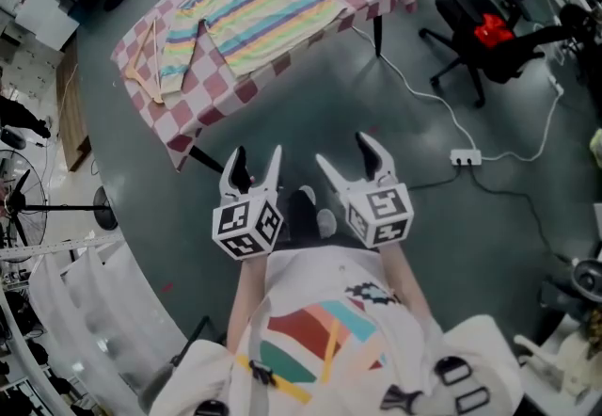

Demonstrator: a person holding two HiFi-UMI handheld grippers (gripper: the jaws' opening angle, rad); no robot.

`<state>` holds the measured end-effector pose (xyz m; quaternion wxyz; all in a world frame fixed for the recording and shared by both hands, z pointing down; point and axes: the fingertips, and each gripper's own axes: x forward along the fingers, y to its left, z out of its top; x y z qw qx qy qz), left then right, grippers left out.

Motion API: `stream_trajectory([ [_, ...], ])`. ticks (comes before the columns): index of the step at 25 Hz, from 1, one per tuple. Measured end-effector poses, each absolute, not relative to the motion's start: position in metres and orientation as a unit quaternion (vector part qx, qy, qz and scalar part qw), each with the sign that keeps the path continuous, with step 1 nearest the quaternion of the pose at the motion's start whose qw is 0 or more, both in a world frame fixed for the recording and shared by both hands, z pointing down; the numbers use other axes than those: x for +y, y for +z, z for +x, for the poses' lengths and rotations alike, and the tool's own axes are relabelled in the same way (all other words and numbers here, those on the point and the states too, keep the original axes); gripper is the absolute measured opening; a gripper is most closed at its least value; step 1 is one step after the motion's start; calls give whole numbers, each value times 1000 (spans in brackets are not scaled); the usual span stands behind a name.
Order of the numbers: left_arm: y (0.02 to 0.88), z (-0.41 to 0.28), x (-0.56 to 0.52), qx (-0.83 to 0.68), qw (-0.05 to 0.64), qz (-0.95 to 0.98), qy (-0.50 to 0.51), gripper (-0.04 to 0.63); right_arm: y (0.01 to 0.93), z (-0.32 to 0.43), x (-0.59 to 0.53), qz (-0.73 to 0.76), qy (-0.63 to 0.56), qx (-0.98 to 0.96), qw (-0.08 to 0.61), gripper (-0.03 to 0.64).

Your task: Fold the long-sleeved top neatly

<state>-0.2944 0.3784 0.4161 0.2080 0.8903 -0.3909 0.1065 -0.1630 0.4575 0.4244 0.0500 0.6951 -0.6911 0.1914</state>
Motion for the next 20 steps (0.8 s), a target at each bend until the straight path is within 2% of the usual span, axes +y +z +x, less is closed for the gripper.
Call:
stream_trajectory([
  [8,423,-269,348,-387,213,891,102,311,432,-148,431,694,192,-692,53,347],
  [17,421,-239,267,-396,215,889,85,311,429,-106,362,699,177,-690,61,347],
  [20,431,-232,236,-405,234,880,82,311,437,-95,332,689,169,-699,88,347],
])
